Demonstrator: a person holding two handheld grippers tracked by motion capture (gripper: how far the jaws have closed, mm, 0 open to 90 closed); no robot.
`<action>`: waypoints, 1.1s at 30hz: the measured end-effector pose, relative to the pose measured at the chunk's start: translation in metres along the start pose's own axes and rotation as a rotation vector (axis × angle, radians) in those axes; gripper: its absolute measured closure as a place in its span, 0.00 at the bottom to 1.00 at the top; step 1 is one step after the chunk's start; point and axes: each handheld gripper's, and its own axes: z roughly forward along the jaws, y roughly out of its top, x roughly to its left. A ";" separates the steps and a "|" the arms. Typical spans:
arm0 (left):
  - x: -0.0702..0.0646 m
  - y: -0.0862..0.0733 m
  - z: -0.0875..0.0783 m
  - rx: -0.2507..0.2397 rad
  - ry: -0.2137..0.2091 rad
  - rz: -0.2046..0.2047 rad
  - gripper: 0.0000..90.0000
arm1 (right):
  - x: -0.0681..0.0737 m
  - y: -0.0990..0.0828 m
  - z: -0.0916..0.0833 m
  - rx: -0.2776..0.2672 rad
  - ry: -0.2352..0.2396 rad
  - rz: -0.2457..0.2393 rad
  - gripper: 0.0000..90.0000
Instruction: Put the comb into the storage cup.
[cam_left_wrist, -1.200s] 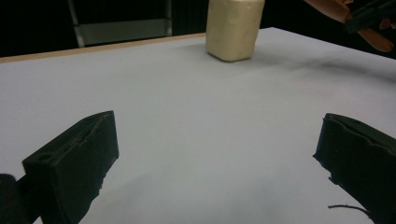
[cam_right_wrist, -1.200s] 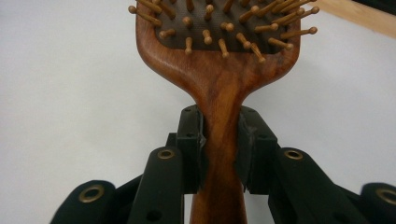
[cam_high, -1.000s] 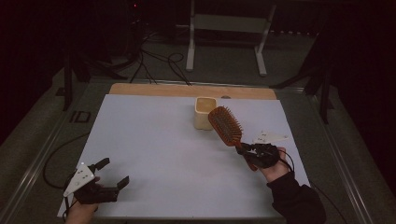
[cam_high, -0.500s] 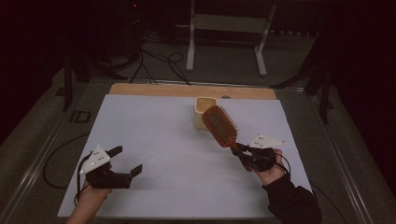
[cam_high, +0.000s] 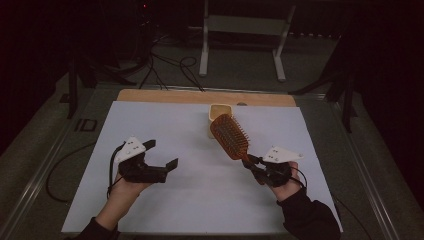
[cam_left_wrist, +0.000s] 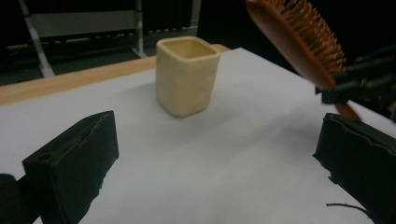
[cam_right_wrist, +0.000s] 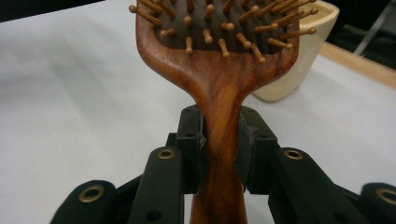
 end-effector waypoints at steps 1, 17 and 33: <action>-0.002 0.004 0.003 0.000 -0.007 -0.003 0.00 | 0.000 0.001 0.000 0.007 0.014 0.005 0.81; -0.025 0.044 0.064 0.004 -0.137 -0.159 0.00 | 0.008 0.000 0.007 0.016 0.012 -0.027 0.81; -0.030 0.048 0.111 0.028 -0.263 -0.429 0.00 | 0.008 0.000 0.008 0.027 0.027 -0.011 0.81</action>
